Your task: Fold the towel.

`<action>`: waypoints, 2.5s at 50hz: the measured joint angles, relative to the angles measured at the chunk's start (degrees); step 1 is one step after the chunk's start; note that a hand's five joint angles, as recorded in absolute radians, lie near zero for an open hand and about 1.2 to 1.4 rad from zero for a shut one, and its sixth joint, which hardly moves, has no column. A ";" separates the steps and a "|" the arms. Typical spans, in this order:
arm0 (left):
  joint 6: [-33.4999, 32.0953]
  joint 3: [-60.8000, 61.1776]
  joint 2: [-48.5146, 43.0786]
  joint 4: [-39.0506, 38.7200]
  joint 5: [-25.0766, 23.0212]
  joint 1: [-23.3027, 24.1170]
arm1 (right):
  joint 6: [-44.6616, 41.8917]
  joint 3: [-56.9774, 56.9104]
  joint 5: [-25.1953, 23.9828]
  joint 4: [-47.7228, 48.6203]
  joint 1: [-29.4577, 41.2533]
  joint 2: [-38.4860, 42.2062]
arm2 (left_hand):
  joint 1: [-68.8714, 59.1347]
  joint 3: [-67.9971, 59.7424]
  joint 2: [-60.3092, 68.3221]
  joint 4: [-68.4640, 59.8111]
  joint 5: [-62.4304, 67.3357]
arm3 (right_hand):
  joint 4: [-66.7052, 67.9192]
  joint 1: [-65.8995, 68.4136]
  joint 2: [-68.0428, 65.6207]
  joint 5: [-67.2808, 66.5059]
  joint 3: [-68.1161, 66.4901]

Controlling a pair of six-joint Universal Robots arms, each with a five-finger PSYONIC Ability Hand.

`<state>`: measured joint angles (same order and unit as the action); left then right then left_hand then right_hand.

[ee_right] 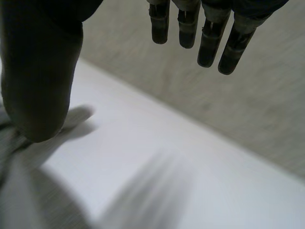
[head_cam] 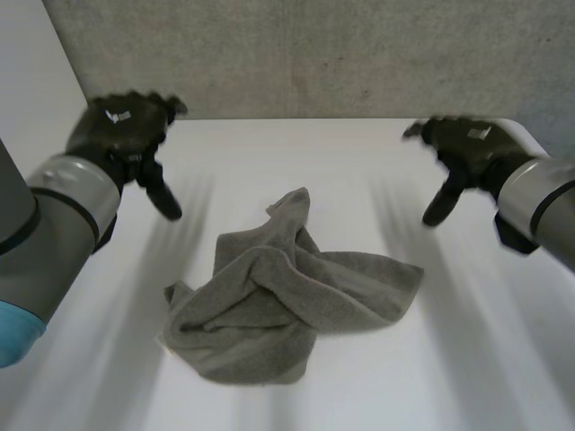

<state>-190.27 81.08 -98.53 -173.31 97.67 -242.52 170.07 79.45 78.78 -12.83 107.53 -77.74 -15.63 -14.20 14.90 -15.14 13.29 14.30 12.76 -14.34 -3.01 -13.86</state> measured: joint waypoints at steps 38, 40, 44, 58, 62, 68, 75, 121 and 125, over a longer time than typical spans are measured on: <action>-7.37 -15.65 -13.65 0.34 -12.32 -2.53 | 5.24 -10.42 -6.40 20.61 7.60 13.41 | -64.81 -73.76 68.42 -71.34 68.28 | 61.92 63.68 -60.29 -63.25 -62.34; -5.76 -20.41 -12.54 -3.81 -8.56 -2.02 | 5.02 -10.92 -5.97 29.56 7.21 10.18 | -64.81 -73.78 68.42 -71.34 68.28 | 61.92 63.68 -60.41 -63.25 -62.35; -2.13 -24.95 -8.74 -15.23 0.02 -1.01 | 4.95 -8.67 -5.54 46.92 6.55 2.53 | -64.81 -73.84 68.42 -71.35 68.28 | 61.92 63.68 -60.41 -63.25 -62.54; -1.18 7.25 -0.53 -22.41 1.67 1.75 | -0.04 -2.05 -15.57 36.01 5.86 3.68 | -64.81 -74.15 68.66 -71.84 68.47 | 61.92 63.69 -60.41 -63.35 -62.60; -1.29 16.47 0.24 -24.48 1.38 1.95 | -4.94 0.97 -18.42 30.26 6.65 6.34 | -64.81 -74.15 68.66 -71.84 68.47 | 61.92 63.69 -60.41 -63.35 -62.60; -1.44 26.60 -0.11 -27.02 1.02 1.97 | -16.37 5.85 -18.81 22.81 8.90 11.07 | -64.80 -73.35 68.66 -71.47 68.47 | 61.92 63.69 -60.41 -63.35 -62.61; -1.68 31.07 -0.13 -25.81 -0.24 3.14 | -28.60 9.23 -12.92 16.15 10.20 14.11 | -56.48 -57.31 56.63 -55.67 58.77 | 61.92 63.69 -60.41 -63.35 -62.61; -14.62 17.41 -10.02 -7.10 -9.85 -4.56 | -29.53 18.31 -5.87 24.30 8.73 12.24 | -48.20 -48.80 47.99 -48.38 49.40 | 61.92 63.69 -60.41 -63.36 -62.61; -14.40 17.90 -9.56 -7.16 -9.76 -4.20 | -29.54 18.29 -5.87 24.33 8.64 12.32 | -57.19 -59.47 58.19 -58.45 59.76 | 61.92 63.69 -60.41 -63.36 -62.61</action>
<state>-204.66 98.98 -108.10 -180.47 87.91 -246.72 140.53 97.74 72.91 11.49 116.18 -65.41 -72.82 -73.67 73.09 -73.59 73.06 76.22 76.45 -74.75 -66.37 -76.47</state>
